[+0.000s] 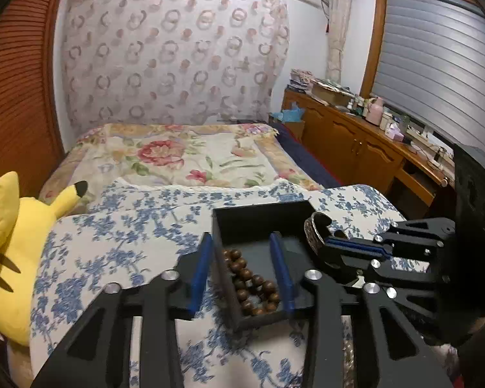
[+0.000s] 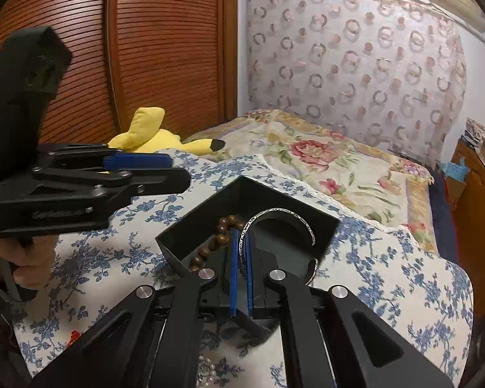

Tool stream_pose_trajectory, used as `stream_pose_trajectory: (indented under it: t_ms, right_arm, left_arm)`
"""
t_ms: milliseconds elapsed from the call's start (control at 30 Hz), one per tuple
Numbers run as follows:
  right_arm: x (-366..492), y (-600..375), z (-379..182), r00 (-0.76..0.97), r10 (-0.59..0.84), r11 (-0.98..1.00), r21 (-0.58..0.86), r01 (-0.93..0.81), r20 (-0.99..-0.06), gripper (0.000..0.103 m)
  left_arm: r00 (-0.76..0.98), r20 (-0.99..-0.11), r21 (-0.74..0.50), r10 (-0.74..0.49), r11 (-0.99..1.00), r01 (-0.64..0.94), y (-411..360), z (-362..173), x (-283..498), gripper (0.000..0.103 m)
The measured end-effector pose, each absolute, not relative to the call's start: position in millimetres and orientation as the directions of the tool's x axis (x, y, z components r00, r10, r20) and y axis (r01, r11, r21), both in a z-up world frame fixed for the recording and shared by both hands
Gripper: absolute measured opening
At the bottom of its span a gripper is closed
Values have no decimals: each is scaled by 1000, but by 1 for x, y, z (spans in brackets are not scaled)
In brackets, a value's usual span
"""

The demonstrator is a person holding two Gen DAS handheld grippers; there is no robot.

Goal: Organize jewelry
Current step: 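Lower the bead bracelet into the black box with the left tool while the right tool drops the bangle in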

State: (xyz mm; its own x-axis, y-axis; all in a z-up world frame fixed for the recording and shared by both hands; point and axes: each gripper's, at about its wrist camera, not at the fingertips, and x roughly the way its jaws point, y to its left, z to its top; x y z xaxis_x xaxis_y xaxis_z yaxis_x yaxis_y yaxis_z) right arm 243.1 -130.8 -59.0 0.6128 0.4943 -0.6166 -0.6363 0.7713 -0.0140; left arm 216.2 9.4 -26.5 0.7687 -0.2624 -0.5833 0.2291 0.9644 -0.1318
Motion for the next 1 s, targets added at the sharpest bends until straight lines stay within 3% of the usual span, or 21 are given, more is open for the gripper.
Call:
stream_pose_trajectory:
  t_ms: [267,533,1000]
  right_arm:
    - [254,-107,-70,575,502,752,-2,-659,-646,5]
    - [263,-98,-88,560,453,773,-8,-635,-694,9]
    - [203,-140,-66,614,444,811,1,-585,-652,11]
  left_arm:
    - [789,-574,-120,-218,976,183,35,-37,189,75]
    - [800,-570,-95,-185,983,160,45,-42,167,93]
    - [757,-614,-113,-222,975,194,42,-68,121,95]
